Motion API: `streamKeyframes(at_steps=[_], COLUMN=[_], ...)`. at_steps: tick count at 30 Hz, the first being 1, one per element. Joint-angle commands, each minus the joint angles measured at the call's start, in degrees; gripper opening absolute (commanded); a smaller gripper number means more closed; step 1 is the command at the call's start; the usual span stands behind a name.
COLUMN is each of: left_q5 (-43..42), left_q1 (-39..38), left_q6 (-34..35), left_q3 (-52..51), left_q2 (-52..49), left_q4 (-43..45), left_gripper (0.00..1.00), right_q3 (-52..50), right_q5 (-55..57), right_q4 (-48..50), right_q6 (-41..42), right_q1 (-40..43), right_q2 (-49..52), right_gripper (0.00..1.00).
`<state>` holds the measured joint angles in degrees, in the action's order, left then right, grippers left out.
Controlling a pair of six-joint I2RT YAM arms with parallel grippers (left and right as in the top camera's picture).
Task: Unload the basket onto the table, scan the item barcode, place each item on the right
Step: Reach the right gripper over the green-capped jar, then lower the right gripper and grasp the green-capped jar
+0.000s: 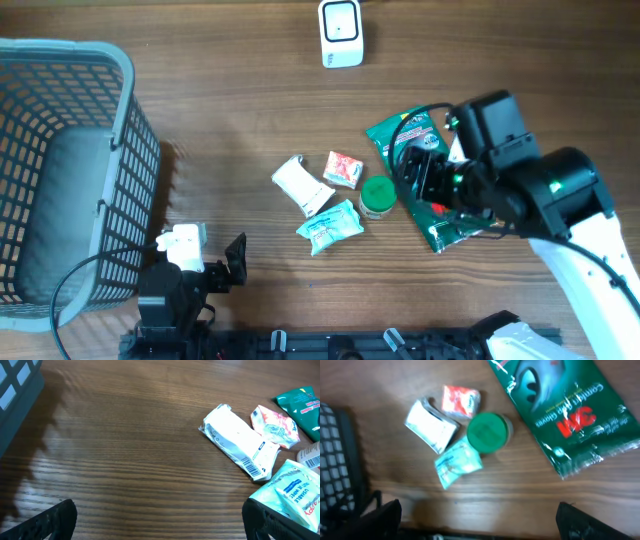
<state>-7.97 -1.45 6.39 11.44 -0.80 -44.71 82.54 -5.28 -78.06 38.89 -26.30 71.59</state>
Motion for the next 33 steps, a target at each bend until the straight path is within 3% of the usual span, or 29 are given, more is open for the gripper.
streamKeyframes(at_steps=[1, 5, 15, 22, 28, 33], left_q5=[0.11, 0.11, 0.11, 0.11, 0.11, 0.11], left_q1=[-0.15, -0.15, -0.15, -0.15, -0.15, -0.15], left_q6=[0.50, 0.50, 0.50, 0.50, 0.50, 0.50], left_q3=[-0.26, -0.26, -0.26, -0.26, -0.26, -0.26], left_q2=[0.42, 0.42, 0.42, 0.42, 0.42, 0.42], left_q4=[0.07, 0.04, 0.07, 0.07, 0.07, 0.07], left_gripper=[1.00, 1.00, 1.00, 1.00, 1.00, 1.00], right_q3=[3.54, 3.54, 2.34, 2.36, 2.34, 2.12], right_q5=[6.99, 6.38, 5.51, 2.99, 0.20, -3.58], right_q4=[-3.56, -3.52, 1.99, 4.66, 5.18, 5.18], right_q6=[3.06, -4.00, -3.23, 13.60, 35.89, 45.75], right_q1=[-5.11, -6.25, -6.25, -5.20, -1.55, -1.25], right_q2=[0.31, 0.28, 5.16, 24.44, 29.29, 30.45], right_gripper=[1.00, 1.00, 1.00, 1.00, 1.00, 1.00])
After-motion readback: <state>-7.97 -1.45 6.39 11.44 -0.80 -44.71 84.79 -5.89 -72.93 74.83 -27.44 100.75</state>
